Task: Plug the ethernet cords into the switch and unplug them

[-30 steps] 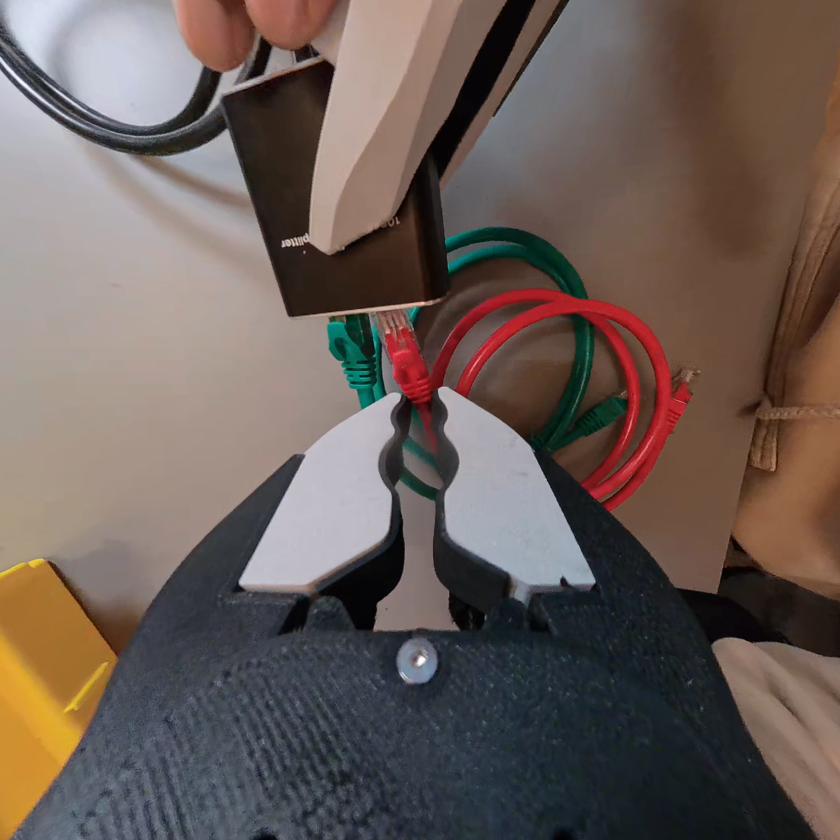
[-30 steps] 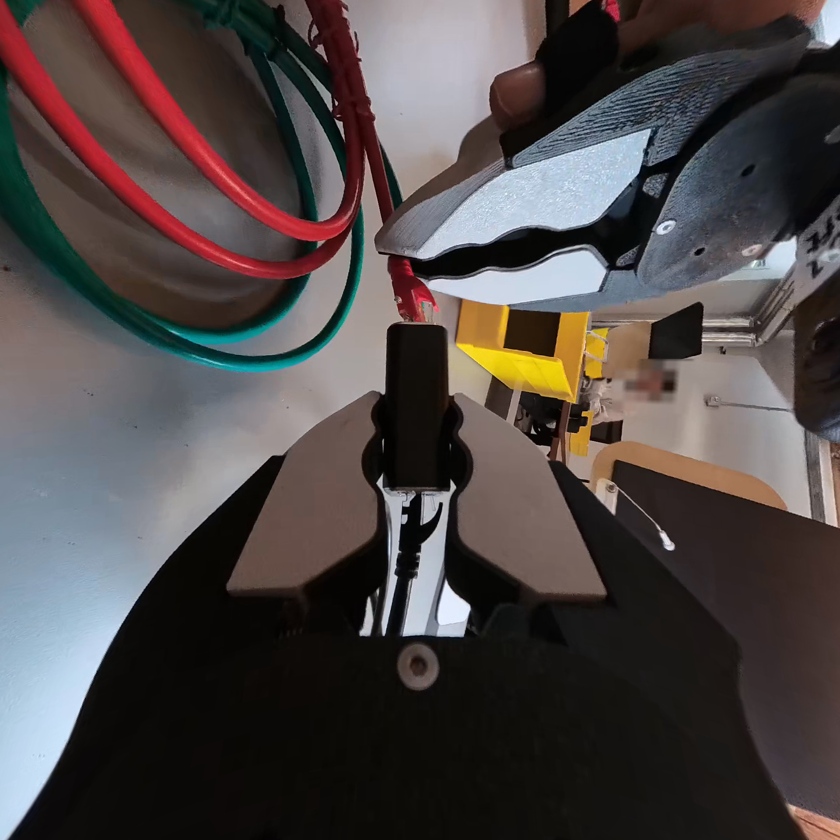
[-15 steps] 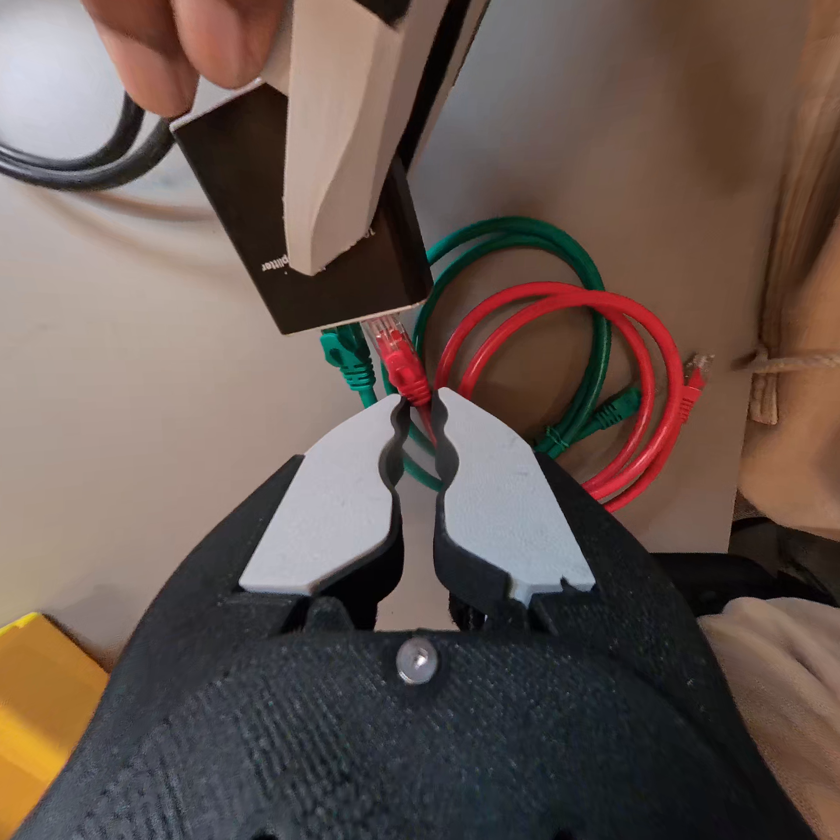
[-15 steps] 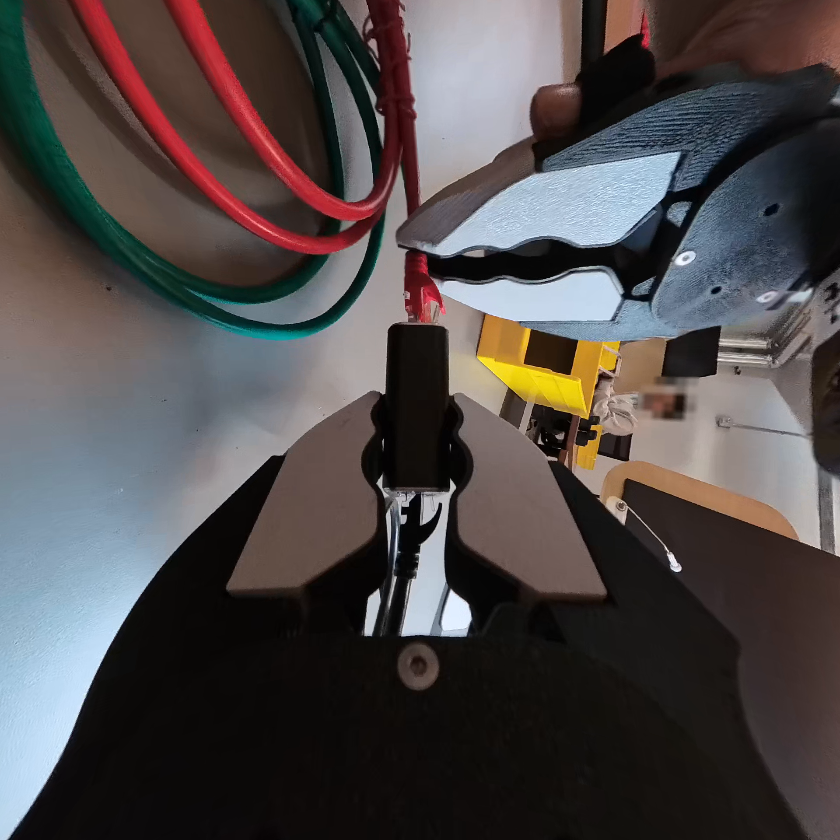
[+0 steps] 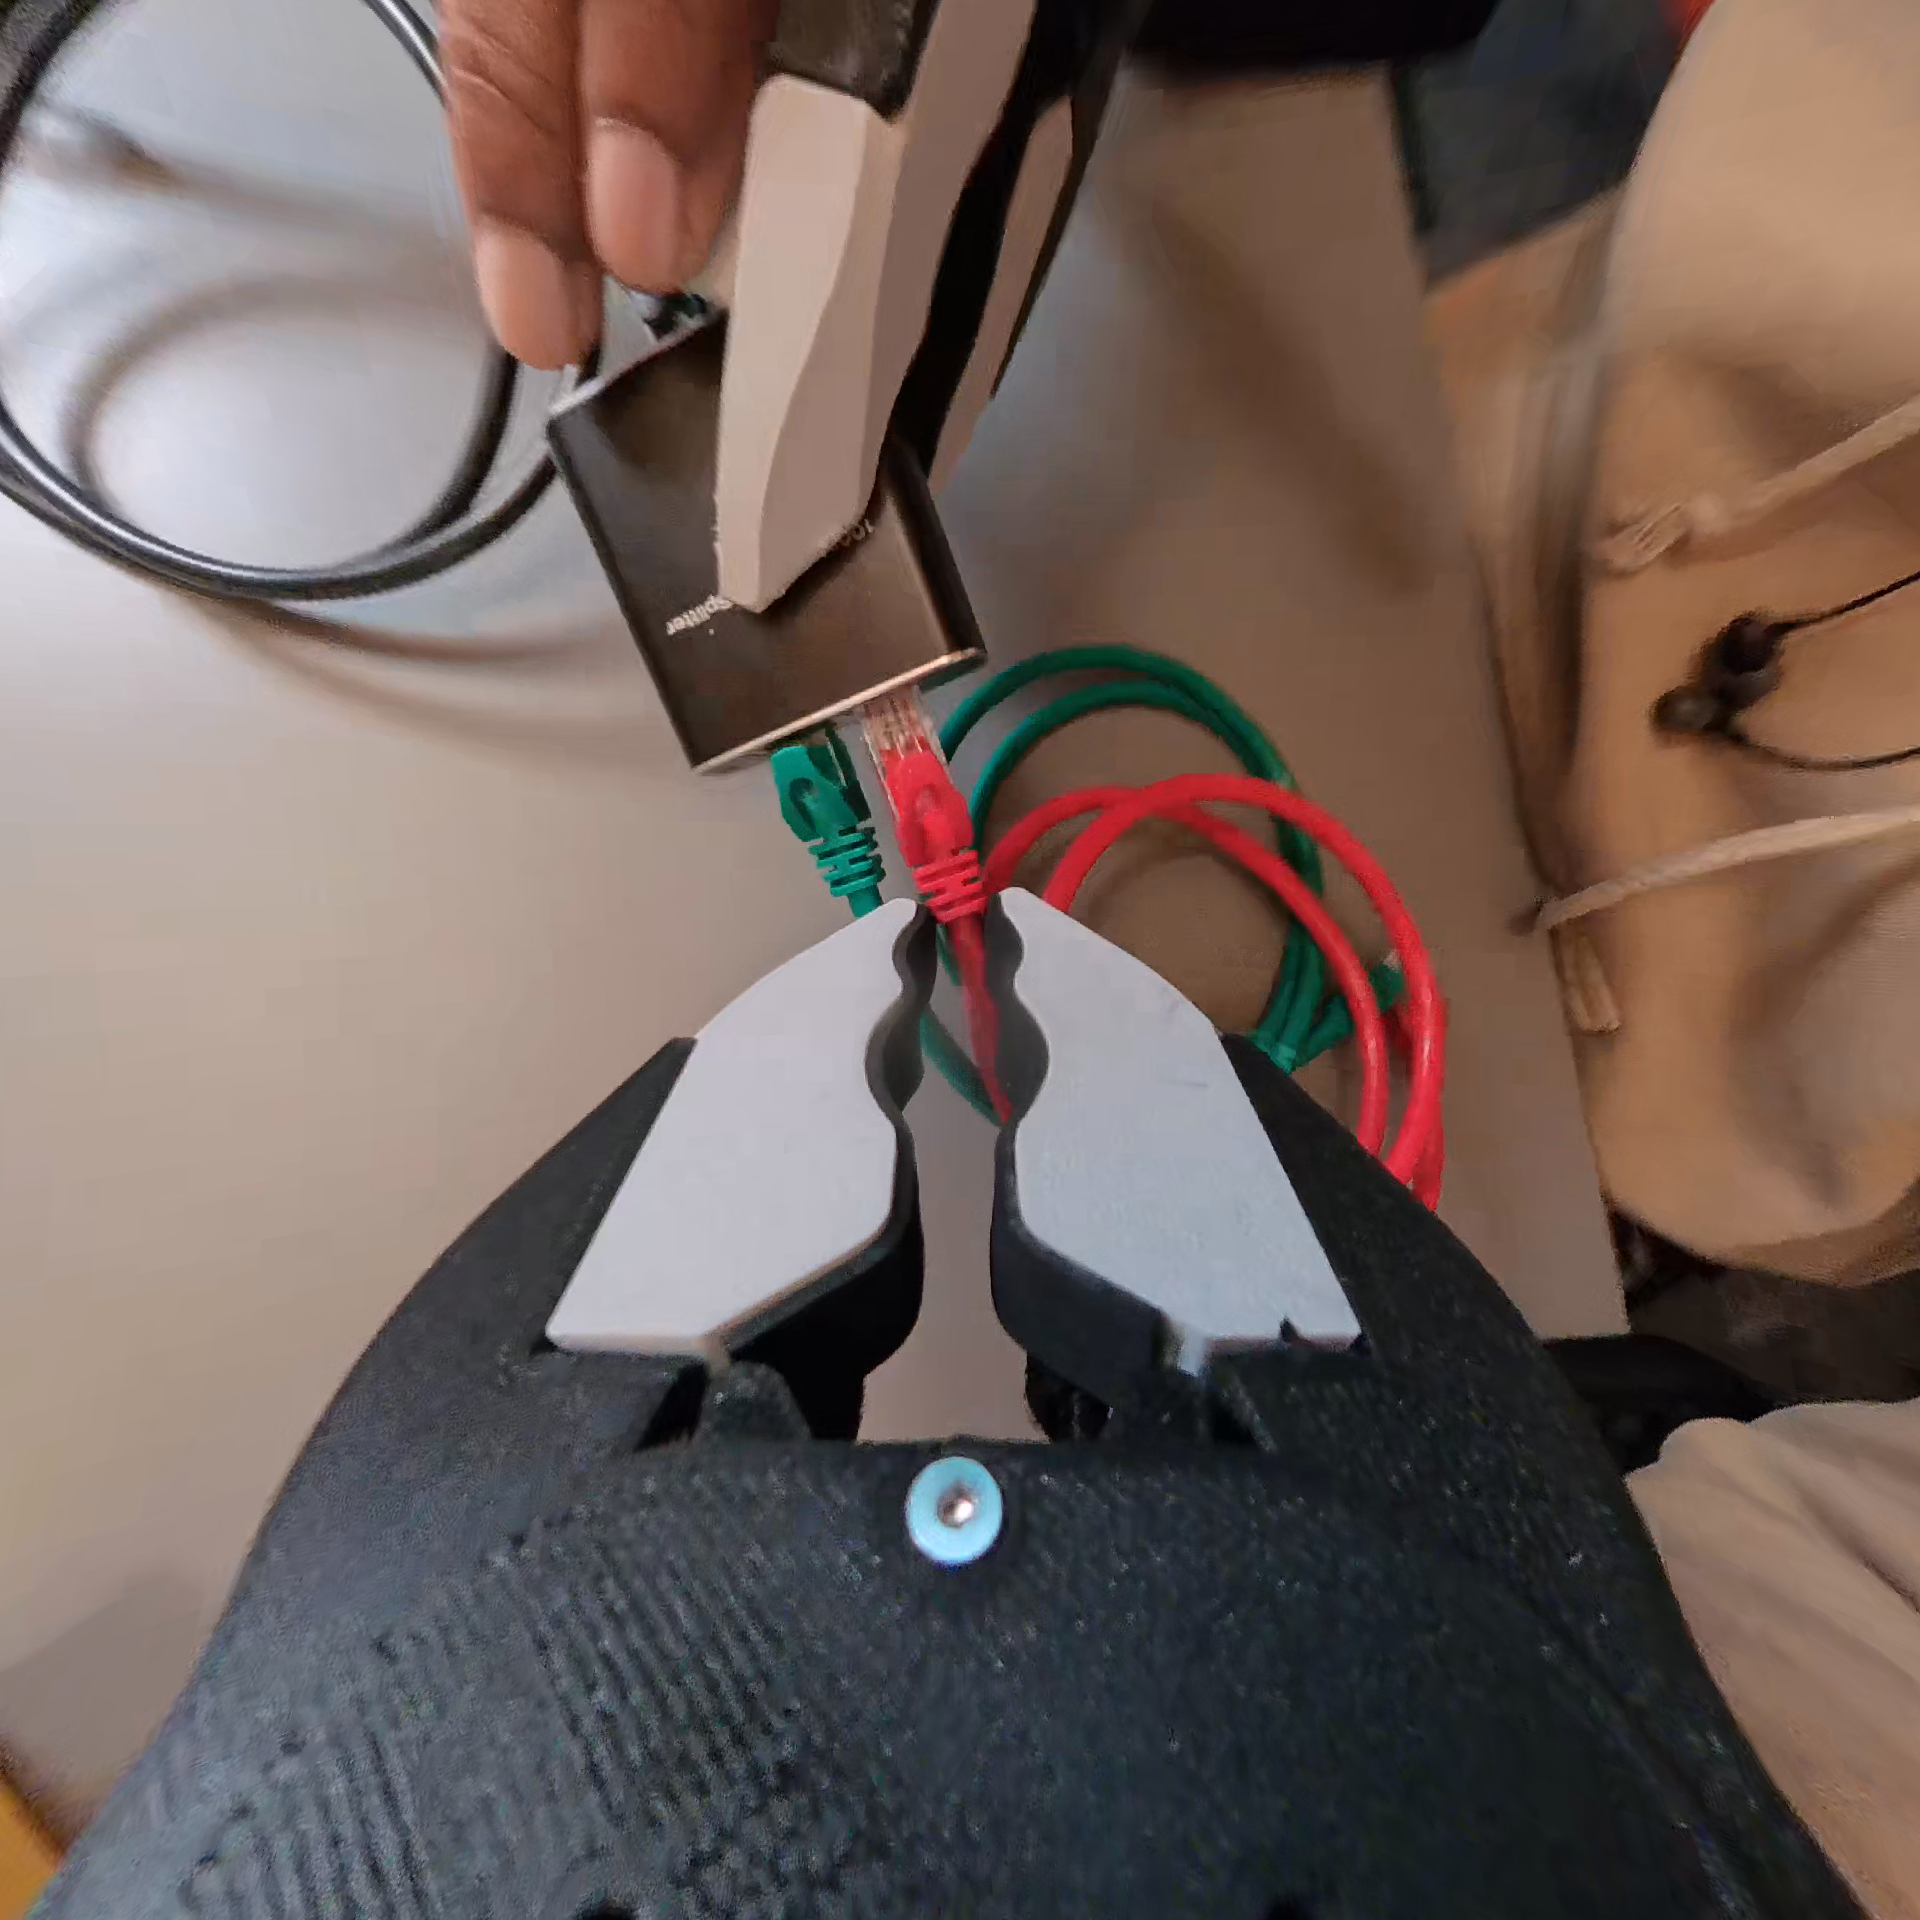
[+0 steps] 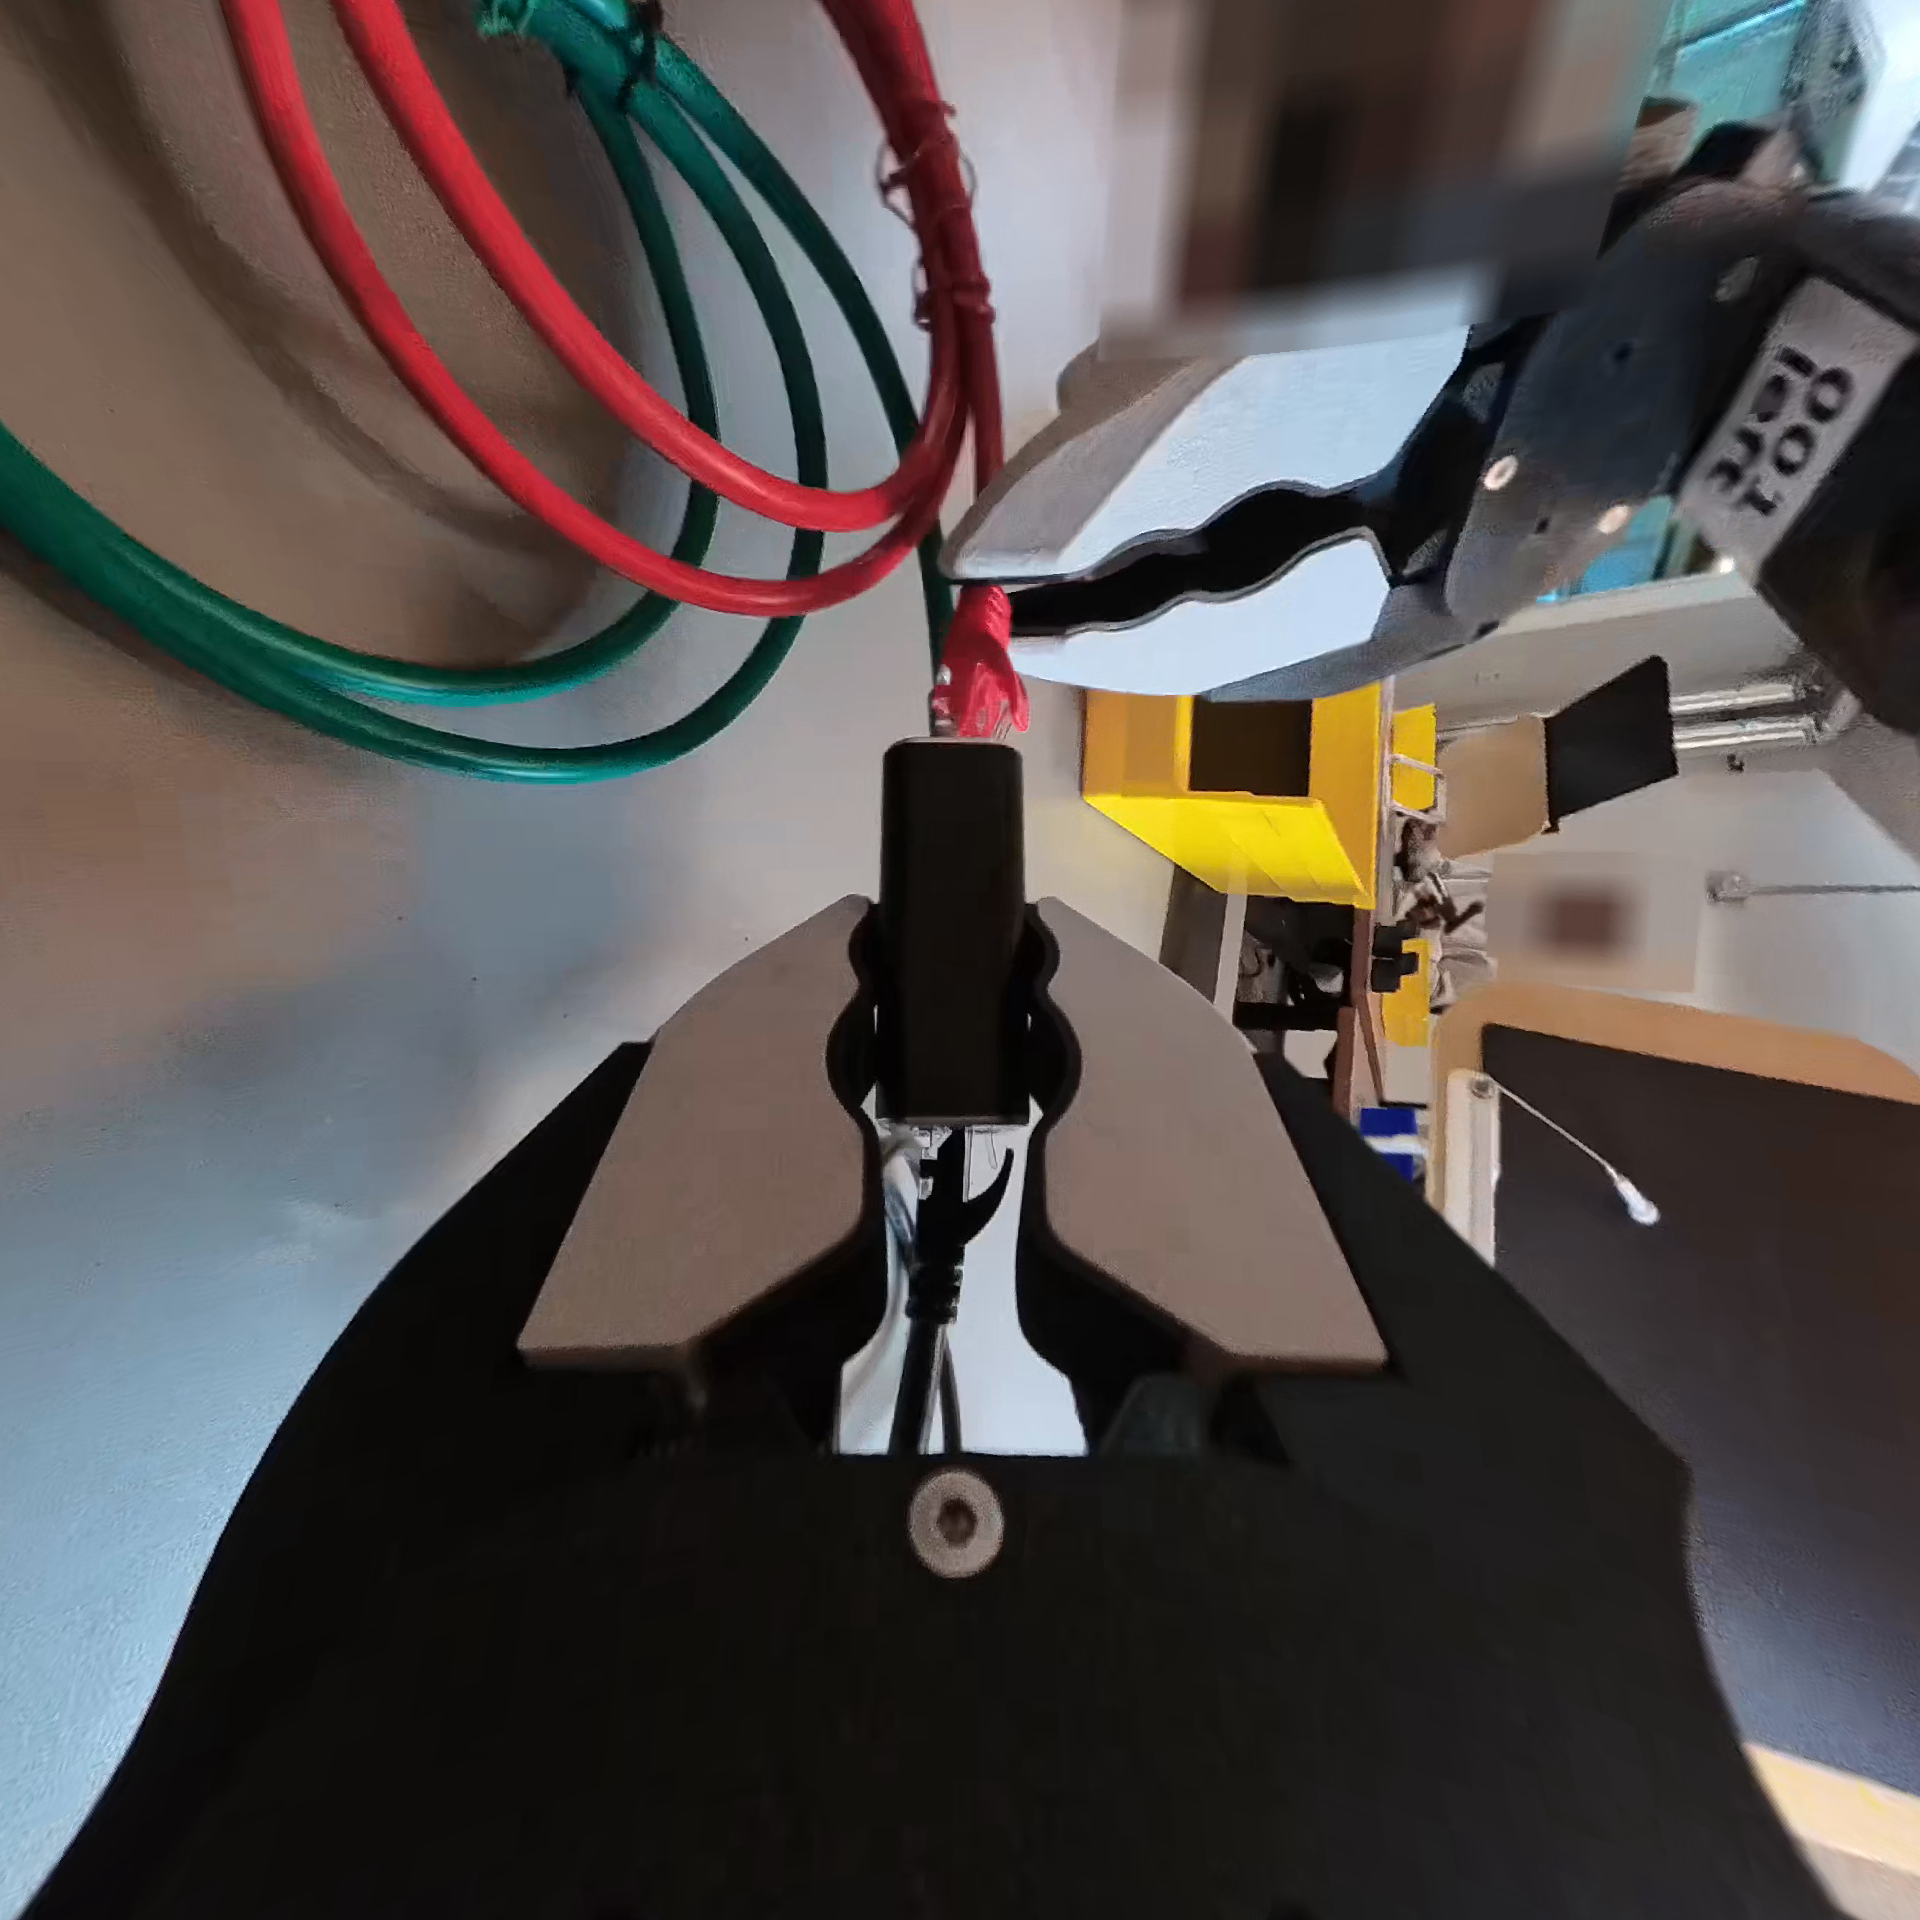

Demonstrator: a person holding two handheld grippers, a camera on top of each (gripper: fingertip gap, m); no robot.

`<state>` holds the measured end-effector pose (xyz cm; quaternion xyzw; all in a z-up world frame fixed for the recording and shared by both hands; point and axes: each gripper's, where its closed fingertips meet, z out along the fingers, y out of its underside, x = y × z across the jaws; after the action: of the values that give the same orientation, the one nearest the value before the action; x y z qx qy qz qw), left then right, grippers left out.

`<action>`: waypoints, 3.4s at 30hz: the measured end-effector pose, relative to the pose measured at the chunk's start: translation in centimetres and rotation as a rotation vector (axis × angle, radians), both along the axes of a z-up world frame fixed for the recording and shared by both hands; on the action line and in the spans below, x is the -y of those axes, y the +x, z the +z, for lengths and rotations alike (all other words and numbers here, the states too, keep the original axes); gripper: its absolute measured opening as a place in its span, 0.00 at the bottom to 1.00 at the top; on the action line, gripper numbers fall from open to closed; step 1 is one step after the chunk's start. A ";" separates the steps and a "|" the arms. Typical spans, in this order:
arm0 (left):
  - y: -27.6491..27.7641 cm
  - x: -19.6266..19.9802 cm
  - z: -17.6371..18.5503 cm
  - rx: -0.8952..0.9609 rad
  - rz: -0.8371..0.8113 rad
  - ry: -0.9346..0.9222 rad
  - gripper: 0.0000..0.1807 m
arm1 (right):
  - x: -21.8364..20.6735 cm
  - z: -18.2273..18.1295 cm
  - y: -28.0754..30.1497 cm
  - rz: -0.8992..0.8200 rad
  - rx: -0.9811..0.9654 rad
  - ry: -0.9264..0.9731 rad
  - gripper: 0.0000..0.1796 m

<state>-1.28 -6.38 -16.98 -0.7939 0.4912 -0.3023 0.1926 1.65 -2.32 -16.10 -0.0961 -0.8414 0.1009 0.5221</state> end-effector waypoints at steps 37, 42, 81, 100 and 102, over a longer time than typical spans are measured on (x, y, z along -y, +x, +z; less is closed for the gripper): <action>-0.1 -4.8 6.4 0.387 0.360 0.041 0.05 | -3.4 6.1 0.2 -0.160 -0.315 0.261 0.14; -0.6 -5.2 5.2 0.107 0.367 0.240 0.05 | -3.6 5.4 -0.1 -0.170 -0.297 0.256 0.13; 2.1 -2.8 3.3 0.245 0.192 -0.020 0.05 | -1.0 3.8 1.2 -0.025 -0.234 0.294 0.14; 0.3 -7.0 9.5 0.351 0.448 0.465 0.05 | -7.0 11.5 -0.7 -0.372 -0.344 0.264 0.19; -0.9 -7.6 10.6 0.365 0.523 0.512 0.05 | -8.4 13.2 -1.4 -0.469 -0.408 0.216 0.22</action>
<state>-2.18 1.23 -6.38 -0.7517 0.2899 -0.2471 0.5384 0.28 6.10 -2.92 -0.2091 -0.6801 -0.0947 0.6963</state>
